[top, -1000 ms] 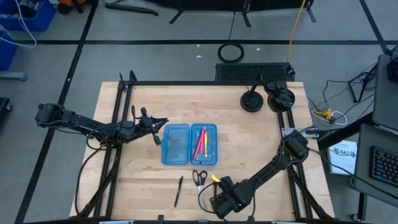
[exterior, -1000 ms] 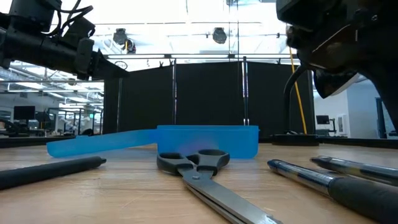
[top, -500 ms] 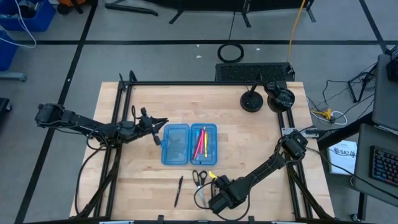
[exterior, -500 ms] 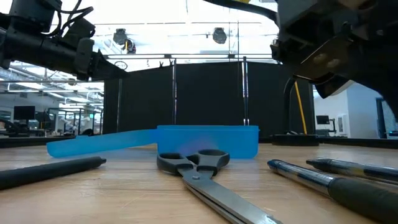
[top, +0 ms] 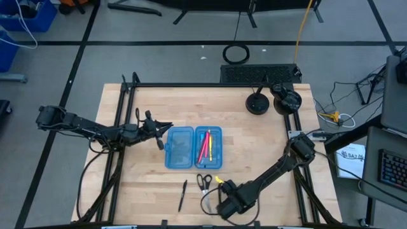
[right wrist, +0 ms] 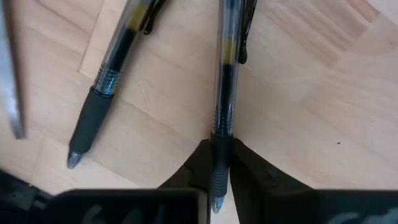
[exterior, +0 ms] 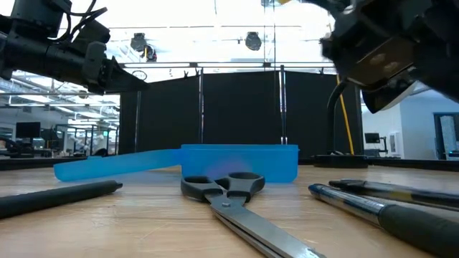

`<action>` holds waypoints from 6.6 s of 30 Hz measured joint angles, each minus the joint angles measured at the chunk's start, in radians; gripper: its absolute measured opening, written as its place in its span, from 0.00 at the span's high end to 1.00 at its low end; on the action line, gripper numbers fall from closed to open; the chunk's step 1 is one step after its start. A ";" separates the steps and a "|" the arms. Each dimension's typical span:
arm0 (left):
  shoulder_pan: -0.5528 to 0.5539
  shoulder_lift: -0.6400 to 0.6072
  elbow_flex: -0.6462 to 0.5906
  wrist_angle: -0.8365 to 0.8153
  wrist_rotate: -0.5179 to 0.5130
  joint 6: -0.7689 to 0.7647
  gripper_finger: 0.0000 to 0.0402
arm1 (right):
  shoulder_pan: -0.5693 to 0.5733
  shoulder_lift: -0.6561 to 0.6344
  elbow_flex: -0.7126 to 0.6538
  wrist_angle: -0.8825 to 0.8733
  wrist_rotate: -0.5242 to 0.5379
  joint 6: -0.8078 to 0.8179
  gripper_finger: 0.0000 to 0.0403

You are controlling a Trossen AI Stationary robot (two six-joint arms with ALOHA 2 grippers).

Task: Pick & place school supplies into a supply box
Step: Put the right black pen into the blue pencil box, then put the left black pen into the blue pencil box

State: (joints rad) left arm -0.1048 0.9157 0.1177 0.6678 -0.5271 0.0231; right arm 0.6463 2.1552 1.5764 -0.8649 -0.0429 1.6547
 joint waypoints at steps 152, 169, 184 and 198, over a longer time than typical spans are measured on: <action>-0.386 0.239 0.992 -1.452 -0.315 -0.816 0.99 | -0.352 -1.662 -1.516 1.421 0.408 -1.933 1.00; -0.594 0.935 1.626 -2.124 -0.050 -1.862 0.98 | -0.352 -1.663 -1.519 1.369 0.404 -1.880 1.00; -0.523 1.131 1.626 -1.986 0.362 -1.742 0.69 | -0.352 -1.663 -1.520 1.362 0.404 -1.782 1.00; -0.544 1.206 1.627 -1.853 0.403 -1.778 0.46 | -0.352 -1.662 -1.521 1.362 0.403 -1.771 1.00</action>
State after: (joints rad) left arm -0.6485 2.1220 1.7443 -1.1847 -0.1237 -1.7550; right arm 0.2943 0.4934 0.0559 0.4972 0.3603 -0.1162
